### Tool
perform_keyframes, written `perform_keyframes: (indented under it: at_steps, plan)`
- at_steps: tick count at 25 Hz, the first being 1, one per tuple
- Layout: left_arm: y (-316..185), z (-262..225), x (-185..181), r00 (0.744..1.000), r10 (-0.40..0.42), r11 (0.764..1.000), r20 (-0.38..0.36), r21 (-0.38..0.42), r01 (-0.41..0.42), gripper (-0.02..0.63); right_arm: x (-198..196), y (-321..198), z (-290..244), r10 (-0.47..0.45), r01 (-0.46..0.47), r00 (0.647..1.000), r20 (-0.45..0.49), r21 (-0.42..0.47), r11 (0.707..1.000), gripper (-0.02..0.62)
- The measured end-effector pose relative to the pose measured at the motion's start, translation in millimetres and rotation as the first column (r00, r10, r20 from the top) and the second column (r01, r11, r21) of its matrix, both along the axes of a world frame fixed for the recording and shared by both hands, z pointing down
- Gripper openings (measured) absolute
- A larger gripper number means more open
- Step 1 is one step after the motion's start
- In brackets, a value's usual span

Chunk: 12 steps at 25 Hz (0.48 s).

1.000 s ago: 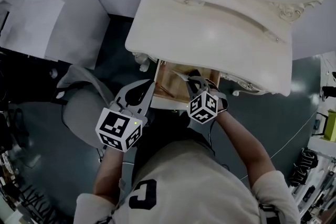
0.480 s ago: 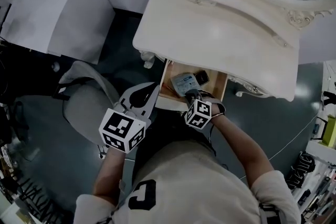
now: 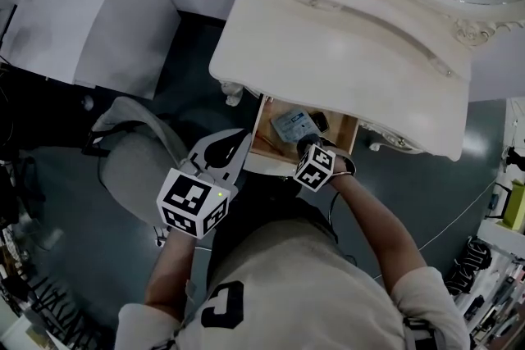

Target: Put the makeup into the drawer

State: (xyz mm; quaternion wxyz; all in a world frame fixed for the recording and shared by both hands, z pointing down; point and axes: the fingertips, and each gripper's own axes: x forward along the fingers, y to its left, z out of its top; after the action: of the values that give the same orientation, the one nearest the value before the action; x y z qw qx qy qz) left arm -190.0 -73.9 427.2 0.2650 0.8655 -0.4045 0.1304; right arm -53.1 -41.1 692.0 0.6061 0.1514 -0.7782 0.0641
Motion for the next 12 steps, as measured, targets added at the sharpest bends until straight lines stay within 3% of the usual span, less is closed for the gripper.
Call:
perform_keyframes:
  at_steps: [6,12]
  plan:
    - [2.4,7.6,8.0,1.0,0.023,0.999,0.021,-0.026,-0.022,0.055,-16.1,-25.5,3.1,0.065,-0.067,0.997,0.039,0.029,0.997,0.026]
    - [7.9,13.4,6.1,0.998,0.024,0.998,0.052,-0.051,-0.021,0.055,-11.4,-61.6,12.3,0.253,-0.257,0.965,0.074,0.049,0.965,0.026]
